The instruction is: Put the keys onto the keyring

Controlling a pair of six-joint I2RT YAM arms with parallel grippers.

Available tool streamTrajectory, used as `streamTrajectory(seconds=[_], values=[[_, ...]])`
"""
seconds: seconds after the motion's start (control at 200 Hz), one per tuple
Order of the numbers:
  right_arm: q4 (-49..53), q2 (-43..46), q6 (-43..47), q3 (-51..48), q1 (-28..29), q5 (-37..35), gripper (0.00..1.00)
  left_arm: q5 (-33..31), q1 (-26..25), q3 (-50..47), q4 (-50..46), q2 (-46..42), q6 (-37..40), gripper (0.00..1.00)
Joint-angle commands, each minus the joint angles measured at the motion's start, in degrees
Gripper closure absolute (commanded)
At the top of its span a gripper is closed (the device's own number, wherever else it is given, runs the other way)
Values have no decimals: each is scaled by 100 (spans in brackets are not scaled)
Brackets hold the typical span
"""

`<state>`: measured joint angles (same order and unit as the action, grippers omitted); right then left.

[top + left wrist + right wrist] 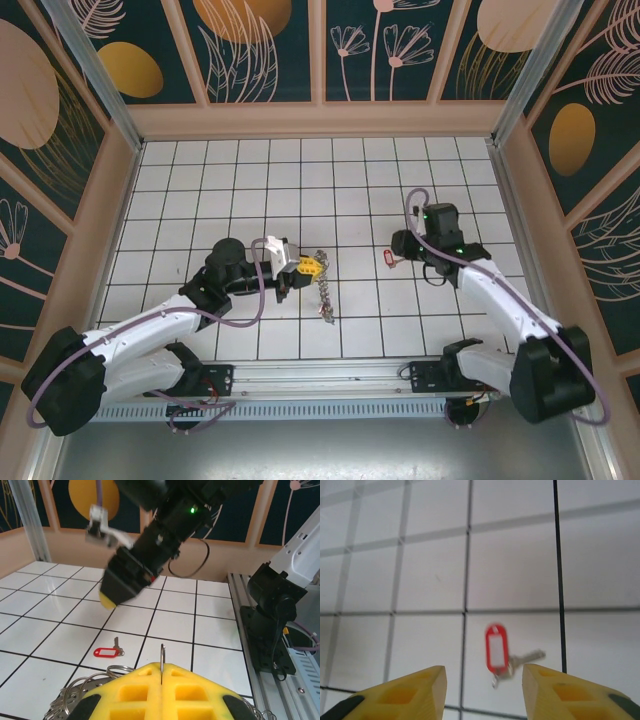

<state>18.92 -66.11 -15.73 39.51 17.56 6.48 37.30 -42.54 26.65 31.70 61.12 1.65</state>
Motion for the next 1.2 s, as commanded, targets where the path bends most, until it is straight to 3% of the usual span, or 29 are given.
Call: streamTrajectory(seconds=[0.0,0.21,0.671,0.811,0.861,1.066,1.196], values=[[435,-308,-404,211,3,254,59,-153,-4,72,205,-108,-218,100],[284,-773,-262,151,65,11,61,-128,-8,-13,380,-93,-397,100],[105,-1639,-229,277,219,365,65,-204,-5,22,345,-46,-376,100],[-11,-1822,-193,305,213,422,73,-229,1,3,362,-50,-378,100],[21,-1901,-167,373,226,410,80,-229,-5,7,362,-48,-376,100],[110,-2070,-75,588,267,345,90,-265,0,6,354,-39,-372,100],[153,-2143,-33,583,265,299,79,-298,-2,-11,362,-48,-351,100]])
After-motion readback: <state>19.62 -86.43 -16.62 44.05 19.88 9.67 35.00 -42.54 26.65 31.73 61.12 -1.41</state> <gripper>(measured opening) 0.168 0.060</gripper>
